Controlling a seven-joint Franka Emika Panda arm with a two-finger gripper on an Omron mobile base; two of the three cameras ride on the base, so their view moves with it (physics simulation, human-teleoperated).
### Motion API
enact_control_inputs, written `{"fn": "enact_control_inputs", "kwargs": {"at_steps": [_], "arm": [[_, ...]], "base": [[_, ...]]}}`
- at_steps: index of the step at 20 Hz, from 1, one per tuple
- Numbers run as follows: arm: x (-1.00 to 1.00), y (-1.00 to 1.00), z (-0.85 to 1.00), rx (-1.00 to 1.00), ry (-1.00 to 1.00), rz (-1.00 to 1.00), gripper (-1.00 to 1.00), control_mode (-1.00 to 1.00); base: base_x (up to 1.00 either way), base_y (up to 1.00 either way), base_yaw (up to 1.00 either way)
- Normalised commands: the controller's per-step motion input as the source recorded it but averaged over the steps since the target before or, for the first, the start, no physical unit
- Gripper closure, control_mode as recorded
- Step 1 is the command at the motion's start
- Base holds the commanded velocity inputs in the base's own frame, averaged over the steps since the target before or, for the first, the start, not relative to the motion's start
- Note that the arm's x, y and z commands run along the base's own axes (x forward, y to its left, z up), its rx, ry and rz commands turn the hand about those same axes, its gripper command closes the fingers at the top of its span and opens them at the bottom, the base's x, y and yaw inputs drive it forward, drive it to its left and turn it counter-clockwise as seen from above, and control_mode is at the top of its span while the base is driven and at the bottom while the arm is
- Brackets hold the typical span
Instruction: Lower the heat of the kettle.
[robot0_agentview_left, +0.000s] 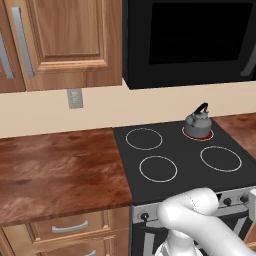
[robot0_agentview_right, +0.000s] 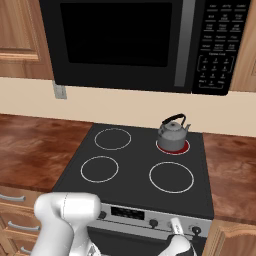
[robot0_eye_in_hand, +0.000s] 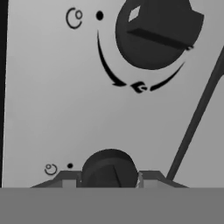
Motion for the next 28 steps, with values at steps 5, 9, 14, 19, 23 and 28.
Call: {"fn": "enact_control_inputs", "kwargs": {"at_steps": [5,9,14,19,23,28], "arm": [[0.00,-0.07,0.00,0.22,0.00,-0.03,1.00,-1.00],[0.00,-0.07,0.00,0.25,0.00,-0.07,1.00,-1.00],[0.00,-0.06,0.00,0.26,0.00,-0.13,1.00,-1.00],[0.00,-0.04,0.00,0.27,0.00,-0.15,1.00,-1.00],[0.00,-0.03,0.01,0.26,0.00,-0.18,1.00,-1.00],[0.00,-0.01,0.03,0.23,0.00,-0.19,1.00,-1.00]], "base": [[0.00,0.00,0.00],[0.00,0.00,0.00],[0.00,0.00,0.00],[0.00,0.00,0.00],[0.00,0.00,0.00],[0.00,0.00,0.00]]}}
